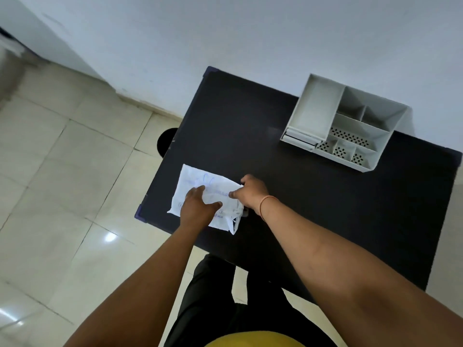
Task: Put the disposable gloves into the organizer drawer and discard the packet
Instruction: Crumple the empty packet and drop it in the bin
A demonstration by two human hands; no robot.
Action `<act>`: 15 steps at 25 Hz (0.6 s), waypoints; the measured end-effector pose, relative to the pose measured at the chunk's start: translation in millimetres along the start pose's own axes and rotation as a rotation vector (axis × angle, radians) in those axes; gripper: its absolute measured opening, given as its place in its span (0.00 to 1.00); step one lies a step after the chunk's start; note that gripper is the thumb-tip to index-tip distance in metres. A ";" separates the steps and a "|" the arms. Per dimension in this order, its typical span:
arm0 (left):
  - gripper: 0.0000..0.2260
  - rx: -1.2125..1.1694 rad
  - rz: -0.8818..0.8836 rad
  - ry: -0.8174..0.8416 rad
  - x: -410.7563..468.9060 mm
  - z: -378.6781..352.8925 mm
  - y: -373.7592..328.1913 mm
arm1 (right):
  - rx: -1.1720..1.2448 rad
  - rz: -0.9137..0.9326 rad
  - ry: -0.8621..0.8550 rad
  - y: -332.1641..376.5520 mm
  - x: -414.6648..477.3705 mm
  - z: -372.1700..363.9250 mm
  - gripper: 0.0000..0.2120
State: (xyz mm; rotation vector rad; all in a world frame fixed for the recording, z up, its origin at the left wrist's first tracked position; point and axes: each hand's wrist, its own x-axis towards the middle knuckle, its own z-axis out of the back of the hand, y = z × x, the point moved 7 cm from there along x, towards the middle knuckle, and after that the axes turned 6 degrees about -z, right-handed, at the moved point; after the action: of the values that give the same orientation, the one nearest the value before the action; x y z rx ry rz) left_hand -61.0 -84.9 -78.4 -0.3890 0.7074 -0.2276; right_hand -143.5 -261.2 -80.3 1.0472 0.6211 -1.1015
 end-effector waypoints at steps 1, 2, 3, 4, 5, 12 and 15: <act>0.38 -0.032 -0.011 0.004 -3.1 1.5 2.3 | 0.019 -0.007 0.030 0.5 -2.1 -6.0 0.18; 0.39 -0.088 -0.011 0.008 -4.2 3.6 4.6 | 0.045 0.003 0.057 2.4 -4.7 -10.4 0.12; 0.39 -0.161 -0.003 0.013 -4.8 7.6 5.3 | 0.104 0.018 0.086 5.1 -9.1 -13.2 0.07; 0.40 -0.242 -0.001 0.023 -4.3 12.3 4.8 | 0.205 0.029 0.139 9.3 -16.4 -15.7 0.05; 0.39 -0.313 -0.006 0.048 -4.8 17.4 1.6 | 0.345 0.035 0.212 14.8 -25.4 -18.2 0.06; 0.21 -0.928 -0.094 0.400 -13.9 71.7 -4.8 | 1.090 0.024 0.600 63.5 -89.9 -48.9 0.23; 0.15 -0.889 -0.125 0.321 -20.7 109.3 10.8 | 1.030 0.104 0.497 89.2 -113.1 -57.3 0.19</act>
State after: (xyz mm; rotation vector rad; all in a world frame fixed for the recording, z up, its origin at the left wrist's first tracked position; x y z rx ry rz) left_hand -2.5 -38.9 4.9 -1.2666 1.0860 -0.0798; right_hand -97.4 -155.3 23.1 2.2601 0.3458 -1.0700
